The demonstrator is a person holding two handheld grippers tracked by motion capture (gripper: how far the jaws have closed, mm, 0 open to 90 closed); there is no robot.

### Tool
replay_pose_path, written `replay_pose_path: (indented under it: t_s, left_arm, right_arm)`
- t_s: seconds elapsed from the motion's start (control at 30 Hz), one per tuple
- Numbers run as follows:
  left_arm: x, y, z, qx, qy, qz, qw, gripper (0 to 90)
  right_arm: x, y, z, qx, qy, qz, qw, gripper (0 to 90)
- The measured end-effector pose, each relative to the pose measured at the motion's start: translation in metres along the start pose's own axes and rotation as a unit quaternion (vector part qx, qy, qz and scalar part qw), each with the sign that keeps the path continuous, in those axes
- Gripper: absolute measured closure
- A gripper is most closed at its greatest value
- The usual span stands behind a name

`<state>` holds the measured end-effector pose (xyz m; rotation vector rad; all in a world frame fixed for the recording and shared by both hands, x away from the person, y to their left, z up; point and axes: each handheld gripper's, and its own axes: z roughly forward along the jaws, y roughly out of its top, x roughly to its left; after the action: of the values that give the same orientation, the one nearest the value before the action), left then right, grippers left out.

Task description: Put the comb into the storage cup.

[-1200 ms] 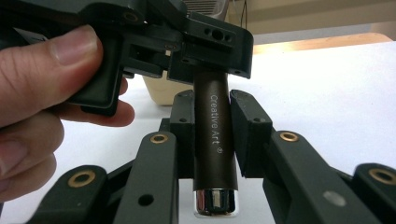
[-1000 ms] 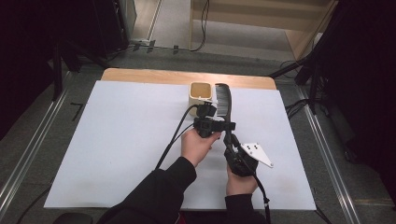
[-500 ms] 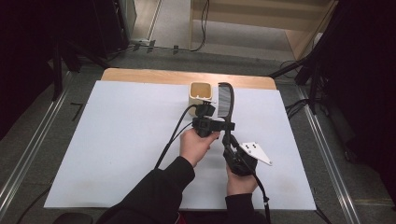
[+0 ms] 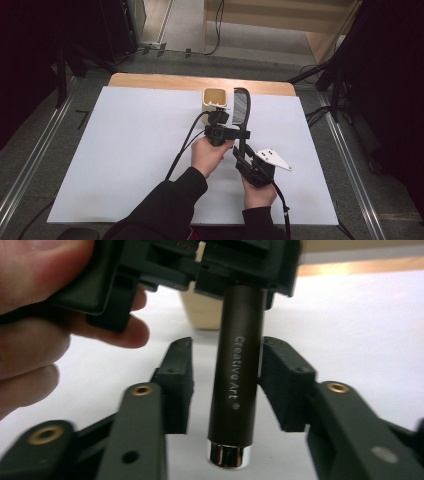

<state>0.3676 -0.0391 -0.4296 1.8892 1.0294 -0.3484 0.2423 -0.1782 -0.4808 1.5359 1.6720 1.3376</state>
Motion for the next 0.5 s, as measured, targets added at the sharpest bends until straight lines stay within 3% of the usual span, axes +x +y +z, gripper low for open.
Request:
replay_pose_path:
  t_s: [0.1,0.27,0.5]
  left_arm:
    - [0.0000,-0.0002,-0.0006,0.001,0.016,0.012,0.9998,72.9]
    - [0.0011,0.0006,-0.0027,0.000,0.028,0.019,0.9994,72.9]
    - [0.0063,0.0035,-0.0081,-0.001,0.046,0.027,0.9985,72.9]
  right_arm:
    - [-0.0012,-0.0003,0.0020,0.008,0.009,-0.001,0.9999,47.8]
    - [-0.0003,-0.0005,0.0027,0.020,0.015,-0.008,0.9997,43.3]
    - [0.0007,0.0020,0.0055,0.048,0.041,-0.015,0.9979,35.6]
